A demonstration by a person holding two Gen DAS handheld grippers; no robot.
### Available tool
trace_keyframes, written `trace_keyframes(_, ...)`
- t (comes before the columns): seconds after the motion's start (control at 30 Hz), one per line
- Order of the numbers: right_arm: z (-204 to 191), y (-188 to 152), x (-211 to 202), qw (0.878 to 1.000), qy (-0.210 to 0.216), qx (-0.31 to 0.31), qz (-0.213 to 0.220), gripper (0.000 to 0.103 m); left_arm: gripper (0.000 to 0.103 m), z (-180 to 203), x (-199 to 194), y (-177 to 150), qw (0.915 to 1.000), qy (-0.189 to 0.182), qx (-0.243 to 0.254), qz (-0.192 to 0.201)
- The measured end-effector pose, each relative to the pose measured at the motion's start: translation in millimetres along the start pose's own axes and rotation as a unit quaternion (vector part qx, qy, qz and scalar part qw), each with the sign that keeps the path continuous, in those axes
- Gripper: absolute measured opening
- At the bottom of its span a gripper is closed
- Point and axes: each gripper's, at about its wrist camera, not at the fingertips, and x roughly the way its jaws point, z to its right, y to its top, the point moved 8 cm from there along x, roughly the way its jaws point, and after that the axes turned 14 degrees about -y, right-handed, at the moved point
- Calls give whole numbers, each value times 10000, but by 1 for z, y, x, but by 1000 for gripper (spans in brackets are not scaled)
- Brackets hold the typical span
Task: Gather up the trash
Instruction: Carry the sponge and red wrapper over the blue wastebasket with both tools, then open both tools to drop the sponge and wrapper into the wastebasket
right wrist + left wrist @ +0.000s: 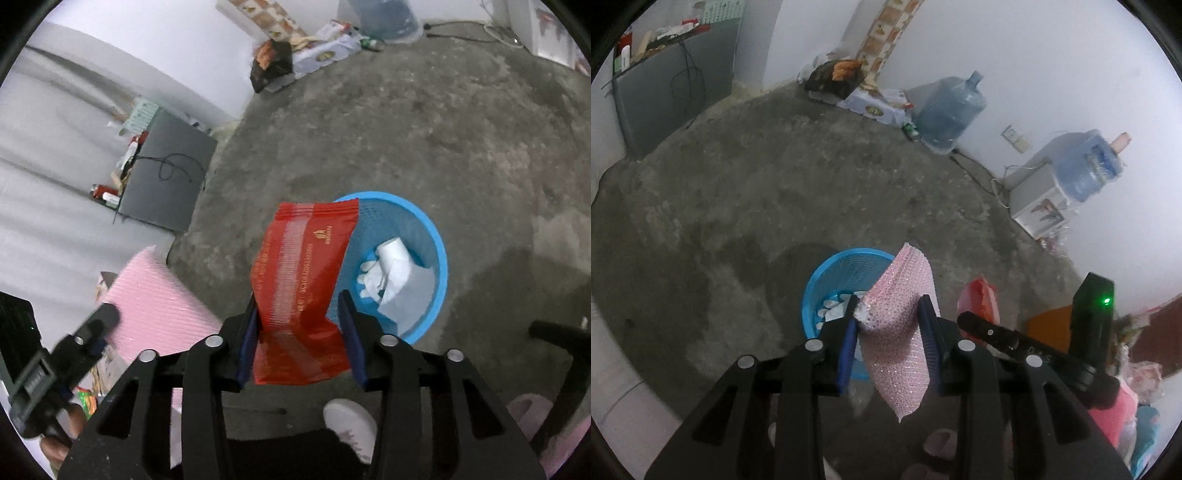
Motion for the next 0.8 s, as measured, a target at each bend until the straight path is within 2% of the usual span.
trace_keyframes(0.03, 2, 4, 9, 10000, -89, 24, -14, 56, 38, -3, 11, 1, 10000, 87, -14, -9)
trace_keyframes(0.07, 3, 8, 20, 9999, -149, 22, -53, 65, 47, -8, 24, 1, 9997, 219, -66, -33)
trace_keyframes(0.1, 5, 9, 26, 9997, -210, 35, -96, 66, 53, -10, 31, 1, 9995, 297, -114, -49)
trace_keyframes(0.17, 11, 7, 44, 9989, -354, 132, -269, 66, 54, -17, 46, 1, 9986, 443, -270, -88)
trace_keyframes(0.27, 18, 3, 52, 9984, -271, 316, -385, 66, 56, -20, 44, -1, 9982, 455, -389, 6)
trace_keyframes(0.43, 17, -7, 38, 9994, -53, 266, -225, 67, 61, -15, 22, -2, 9981, 481, -314, 224)
trace_keyframes(0.63, 7, -18, 9, 9999, -32, 57, 77, 67, 64, 1, -19, 3, 9983, 253, -262, 462)
trace_keyframes(0.8, -27, -35, -32, 9964, -108, -558, 631, 78, 68, 22, -78, -3, 9961, -186, -290, 808)
